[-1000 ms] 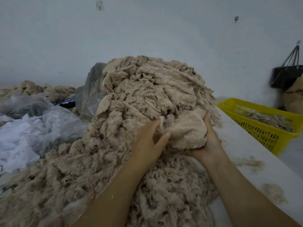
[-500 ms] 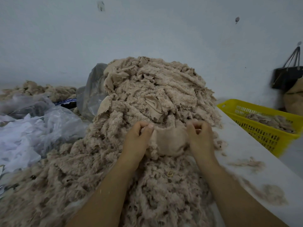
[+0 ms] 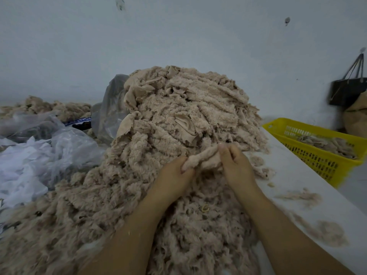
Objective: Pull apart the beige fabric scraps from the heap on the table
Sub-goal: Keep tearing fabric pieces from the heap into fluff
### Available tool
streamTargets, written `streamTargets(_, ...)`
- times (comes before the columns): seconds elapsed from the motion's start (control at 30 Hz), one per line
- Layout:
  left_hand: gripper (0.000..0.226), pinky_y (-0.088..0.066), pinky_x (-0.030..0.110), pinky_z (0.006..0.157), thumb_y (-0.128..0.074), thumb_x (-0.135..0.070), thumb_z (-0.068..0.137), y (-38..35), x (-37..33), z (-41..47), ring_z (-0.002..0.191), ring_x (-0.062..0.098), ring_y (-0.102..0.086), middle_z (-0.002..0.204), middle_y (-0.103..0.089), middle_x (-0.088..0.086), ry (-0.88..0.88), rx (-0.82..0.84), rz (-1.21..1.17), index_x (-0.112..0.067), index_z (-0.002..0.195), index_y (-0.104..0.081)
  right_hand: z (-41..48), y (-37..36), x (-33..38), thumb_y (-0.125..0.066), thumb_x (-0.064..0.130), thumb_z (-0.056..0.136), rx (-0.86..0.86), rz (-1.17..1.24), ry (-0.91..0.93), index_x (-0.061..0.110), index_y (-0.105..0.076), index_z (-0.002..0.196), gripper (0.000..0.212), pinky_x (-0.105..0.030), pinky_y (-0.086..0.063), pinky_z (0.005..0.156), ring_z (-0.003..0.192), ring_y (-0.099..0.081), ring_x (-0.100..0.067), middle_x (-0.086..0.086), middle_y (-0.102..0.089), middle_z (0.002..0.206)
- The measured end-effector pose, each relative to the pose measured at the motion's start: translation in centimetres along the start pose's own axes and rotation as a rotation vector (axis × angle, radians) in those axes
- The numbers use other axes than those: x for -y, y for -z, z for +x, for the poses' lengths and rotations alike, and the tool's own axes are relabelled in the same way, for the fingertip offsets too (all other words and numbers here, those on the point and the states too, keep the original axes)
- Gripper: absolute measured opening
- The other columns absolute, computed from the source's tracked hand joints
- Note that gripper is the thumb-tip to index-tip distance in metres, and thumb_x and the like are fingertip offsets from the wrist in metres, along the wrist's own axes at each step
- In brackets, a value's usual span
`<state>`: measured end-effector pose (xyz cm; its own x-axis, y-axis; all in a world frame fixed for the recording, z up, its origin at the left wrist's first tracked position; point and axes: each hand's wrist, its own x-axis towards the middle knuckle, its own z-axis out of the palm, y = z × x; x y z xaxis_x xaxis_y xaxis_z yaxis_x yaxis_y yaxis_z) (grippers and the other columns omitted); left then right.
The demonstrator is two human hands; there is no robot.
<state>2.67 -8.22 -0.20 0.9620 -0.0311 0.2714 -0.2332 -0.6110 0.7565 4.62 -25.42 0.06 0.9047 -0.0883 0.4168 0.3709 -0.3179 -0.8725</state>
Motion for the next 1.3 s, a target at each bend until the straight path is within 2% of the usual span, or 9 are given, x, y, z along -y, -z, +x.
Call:
streamTargets(0.23,0.025,-0.037,0.028,0.063,-0.056,-0.027,0.100,2.2,-0.2,0.2,0.047,0.009,-0.039,0.062,-0.052,-0.001,0.264,-0.038,-1.082,-0.016,0.078,-0.058,0.0,1.1,0.3,-0.044,0.052,0.100,-0.132,0.133,-0.112,0.021,-0.033,0.069,0.045,-0.018,-0.028,0.041,0.042,-0.025,-0.007,0.010,-0.031,0.048)
streamTargets(0.53,0.028,-0.055,0.026,0.061,-0.054,-0.024,0.100,2.7,-0.9,0.2,0.058,0.009,-0.057,0.069,-0.061,-0.004,0.276,-0.133,-1.405,-0.018,0.074,-0.063,-0.3,1.0,1.4,-0.041,0.048,0.100,-0.059,0.175,-0.026,0.020,-0.037,0.072,0.040,-0.015,-0.032,0.045,0.046,-0.031,-0.005,0.011,-0.040,0.055)
streamTargets(0.6,0.034,-0.055,0.028,0.065,-0.053,-0.022,0.100,2.4,-0.7,0.3,0.063,0.009,-0.060,0.075,-0.064,-0.002,0.300,-0.172,-1.266,-0.021,0.068,-0.066,-0.2,1.0,1.3,-0.042,0.047,0.101,-0.042,0.206,-0.045,0.018,-0.037,0.074,0.039,-0.017,-0.033,0.045,0.046,-0.031,-0.004,0.009,-0.038,0.058)
streamTargets(0.7,0.010,-0.054,0.026,0.079,-0.060,-0.037,0.094,1.4,-0.9,-0.2,0.090,0.003,-0.060,0.115,-0.055,-0.004,0.185,-0.239,-0.370,-0.030,0.101,-0.062,-0.1,1.0,1.6,-0.043,0.044,0.103,0.007,0.299,-0.070,0.018,-0.040,0.075,0.038,-0.016,-0.033,0.043,0.043,-0.033,-0.003,0.014,-0.040,0.052)
streamTargets(0.77,0.054,-0.047,0.020,0.093,-0.063,-0.057,0.085,0.5,-0.8,-0.4,0.115,-0.006,-0.049,0.141,-0.037,-0.015,-0.075,-0.184,-0.168,-0.037,0.133,-0.049,-0.4,0.7,1.8,-0.045,0.039,0.103,0.075,0.318,-0.012,0.019,-0.042,0.075,0.035,-0.013,-0.033,0.043,0.042,-0.036,0.000,0.016,-0.043,0.050)
streamTargets(0.9,0.044,-0.049,0.014,0.086,-0.067,-0.047,0.087,-1.2,-1.7,-0.8,0.110,-0.009,-0.056,0.123,-0.056,-0.030,-0.300,0.086,-0.148,-0.043,0.128,-0.052,-0.6,-0.3,2.0,-0.053,0.048,0.094,0.208,0.252,0.108,0.027,-0.054,0.067,0.033,-0.014,-0.042,0.059,0.063,-0.052,-0.001,0.016,-0.055,0.069)
streamTargets(1.0,0.015,-0.052,0.019,0.063,-0.056,-0.033,0.093,-1.1,-1.3,-1.0,0.075,0.002,-0.067,0.087,-0.074,-0.010,-0.127,-0.032,-0.299,-0.031,0.098,-0.070,-0.5,-0.7,2.0,-0.053,0.065,0.082,0.305,0.189,0.121,0.049,-0.063,0.079,0.019,-0.005,-0.041,0.077,0.095,-0.052,0.015,0.031,-0.053,0.099)
streamTargets(1.1,0.031,-0.048,0.021,0.047,-0.056,-0.032,0.099,-0.5,-1.4,-0.8,0.055,0.011,-0.065,0.066,-0.072,0.001,0.120,-0.106,-0.618,-0.022,0.078,-0.077,-0.8,-0.6,1.6,-0.053,0.082,0.076,0.421,0.064,0.048,0.073,-0.046,0.101,0.028,-0.002,-0.042,0.074,0.106,-0.045,0.026,0.049,-0.038,0.119)
streamTargets(1.3,0.021,-0.055,0.019,0.068,-0.061,-0.031,0.084,0.0,-1.5,-0.5,0.084,0.011,-0.073,0.091,-0.078,0.001,0.113,-0.043,-0.895,-0.025,0.082,-0.082,-0.7,-0.9,0.1,-0.064,0.020,0.094,0.391,-0.047,0.023,0.055,-0.054,0.089,0.036,-0.004,-0.042,0.056,0.072,-0.056,0.020,0.025,-0.062,0.089)
